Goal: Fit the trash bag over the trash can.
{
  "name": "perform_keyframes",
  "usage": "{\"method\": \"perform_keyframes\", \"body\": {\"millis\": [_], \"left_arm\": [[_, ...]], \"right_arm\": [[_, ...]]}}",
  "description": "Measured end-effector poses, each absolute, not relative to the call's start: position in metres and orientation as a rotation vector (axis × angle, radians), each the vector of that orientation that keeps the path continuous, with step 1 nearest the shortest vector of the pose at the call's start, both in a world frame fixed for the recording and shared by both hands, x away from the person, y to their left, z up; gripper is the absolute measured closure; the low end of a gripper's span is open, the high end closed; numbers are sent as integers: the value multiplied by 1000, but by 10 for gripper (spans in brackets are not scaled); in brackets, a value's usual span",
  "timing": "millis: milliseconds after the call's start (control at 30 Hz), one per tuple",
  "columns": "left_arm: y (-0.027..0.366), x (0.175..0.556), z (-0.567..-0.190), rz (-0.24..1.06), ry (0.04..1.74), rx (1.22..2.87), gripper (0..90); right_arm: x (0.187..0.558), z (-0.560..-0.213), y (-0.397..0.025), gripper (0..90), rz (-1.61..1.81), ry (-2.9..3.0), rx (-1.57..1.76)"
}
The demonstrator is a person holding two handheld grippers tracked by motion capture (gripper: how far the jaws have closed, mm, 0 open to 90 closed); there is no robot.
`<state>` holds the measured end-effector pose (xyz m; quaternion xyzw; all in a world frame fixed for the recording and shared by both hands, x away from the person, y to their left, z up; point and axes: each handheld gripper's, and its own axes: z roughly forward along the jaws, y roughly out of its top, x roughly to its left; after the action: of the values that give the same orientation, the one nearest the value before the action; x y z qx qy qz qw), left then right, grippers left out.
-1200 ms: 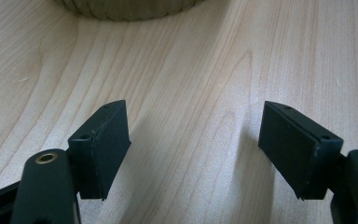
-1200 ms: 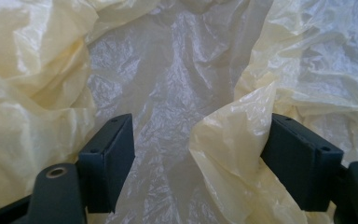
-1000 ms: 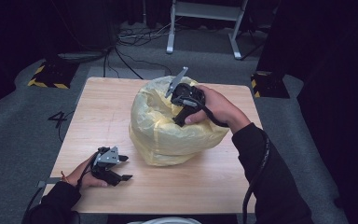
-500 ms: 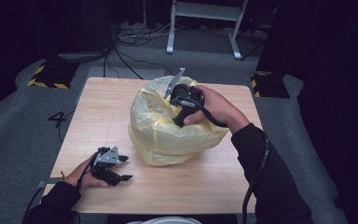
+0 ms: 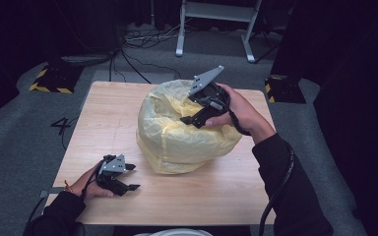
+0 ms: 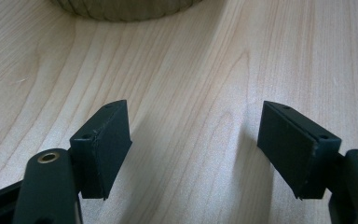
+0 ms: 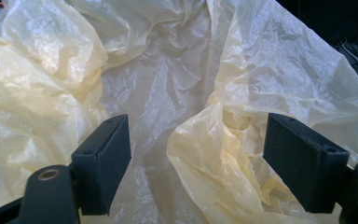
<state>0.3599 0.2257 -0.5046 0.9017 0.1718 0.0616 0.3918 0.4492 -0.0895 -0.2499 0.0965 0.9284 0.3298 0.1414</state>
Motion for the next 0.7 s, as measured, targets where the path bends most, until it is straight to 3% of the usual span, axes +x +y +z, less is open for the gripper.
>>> {"method": "perform_keyframes", "body": {"millis": [700], "left_arm": [[226,360,-505,156,435,2292,252]], "right_arm": [[440,-233,-120,217,1120,2594,246]]}}
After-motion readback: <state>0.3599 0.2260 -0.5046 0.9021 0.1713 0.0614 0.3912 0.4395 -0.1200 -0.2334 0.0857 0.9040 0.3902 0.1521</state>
